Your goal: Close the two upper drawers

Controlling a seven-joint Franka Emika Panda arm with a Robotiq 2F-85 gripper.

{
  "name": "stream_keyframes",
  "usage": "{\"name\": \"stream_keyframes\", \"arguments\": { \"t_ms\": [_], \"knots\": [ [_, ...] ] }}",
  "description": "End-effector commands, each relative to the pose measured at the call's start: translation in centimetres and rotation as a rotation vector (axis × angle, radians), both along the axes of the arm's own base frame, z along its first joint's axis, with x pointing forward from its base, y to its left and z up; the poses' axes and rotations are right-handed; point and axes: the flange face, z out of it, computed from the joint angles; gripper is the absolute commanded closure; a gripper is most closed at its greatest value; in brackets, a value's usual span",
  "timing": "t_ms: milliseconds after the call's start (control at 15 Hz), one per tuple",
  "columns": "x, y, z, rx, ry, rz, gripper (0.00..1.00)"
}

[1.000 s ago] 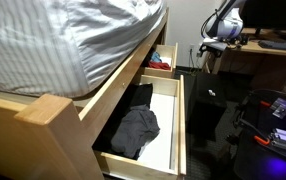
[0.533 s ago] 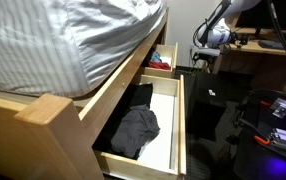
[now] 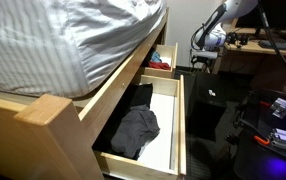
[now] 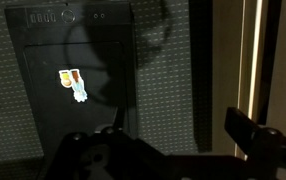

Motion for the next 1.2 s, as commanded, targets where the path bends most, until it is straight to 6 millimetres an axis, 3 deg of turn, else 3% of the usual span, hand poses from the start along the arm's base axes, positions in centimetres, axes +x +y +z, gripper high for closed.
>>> {"name": "stream_keyframes", "arguments": {
  "t_ms": [0,333,533,800,933,1133],
  "knots": [
    [1.9,3.2,-1.2,-0.028,-0.060,0.140,0.00],
    [4.1,8.3,-3.1,-0.015,-0.134,0.333,0.00],
    [4.5,9.3,-3.2,-0.041,-0.193,0.356,0.00],
    [5.7,10.1,0.0,-0.205,-0.381,0.324,0.00],
    [7.5,10.9,1.5,-0.104,-0.441,0.362,0.00],
    [10.0,11.2,-0.4,0.062,-0.446,0.375,0.00]
  ]
}}
